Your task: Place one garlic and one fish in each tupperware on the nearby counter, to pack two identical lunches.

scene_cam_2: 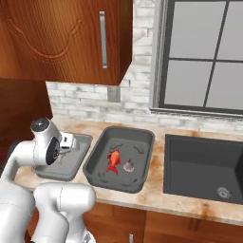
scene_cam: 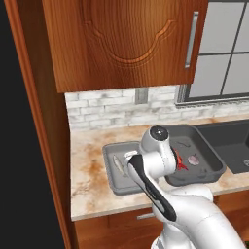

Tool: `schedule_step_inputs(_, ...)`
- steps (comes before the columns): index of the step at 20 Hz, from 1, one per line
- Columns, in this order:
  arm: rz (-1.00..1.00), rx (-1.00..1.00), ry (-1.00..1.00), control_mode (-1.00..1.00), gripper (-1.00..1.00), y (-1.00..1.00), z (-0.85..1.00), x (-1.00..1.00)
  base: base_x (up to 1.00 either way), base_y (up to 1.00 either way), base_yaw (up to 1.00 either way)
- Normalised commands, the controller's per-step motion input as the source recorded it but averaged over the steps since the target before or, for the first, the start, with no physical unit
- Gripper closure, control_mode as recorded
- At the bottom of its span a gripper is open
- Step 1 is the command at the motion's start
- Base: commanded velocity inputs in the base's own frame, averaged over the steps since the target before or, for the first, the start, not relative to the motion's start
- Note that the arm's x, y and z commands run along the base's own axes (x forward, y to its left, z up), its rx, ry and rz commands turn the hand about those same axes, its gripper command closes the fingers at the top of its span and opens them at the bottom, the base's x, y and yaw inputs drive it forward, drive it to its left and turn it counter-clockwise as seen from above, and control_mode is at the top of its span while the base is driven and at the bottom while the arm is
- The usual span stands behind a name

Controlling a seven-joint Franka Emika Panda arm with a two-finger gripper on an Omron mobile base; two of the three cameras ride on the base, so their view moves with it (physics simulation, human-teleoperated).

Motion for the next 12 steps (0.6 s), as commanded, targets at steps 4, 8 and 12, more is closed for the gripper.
schedule_step_inputs(4,0.0,0.0,0.04,-1.0,1.0,0.13,-0.29,0.33,0.0,0.0,0.0)
schedule_step_inputs(8,0.0,0.0,0.04,-1.0,1.0,0.06,-0.33,0.31,0.0,0.0,0.0)
schedule_step_inputs(12,0.0,0.0,0.01,-1.0,1.0,0.0,-0.38,0.24,0.0,0.0,0.0)
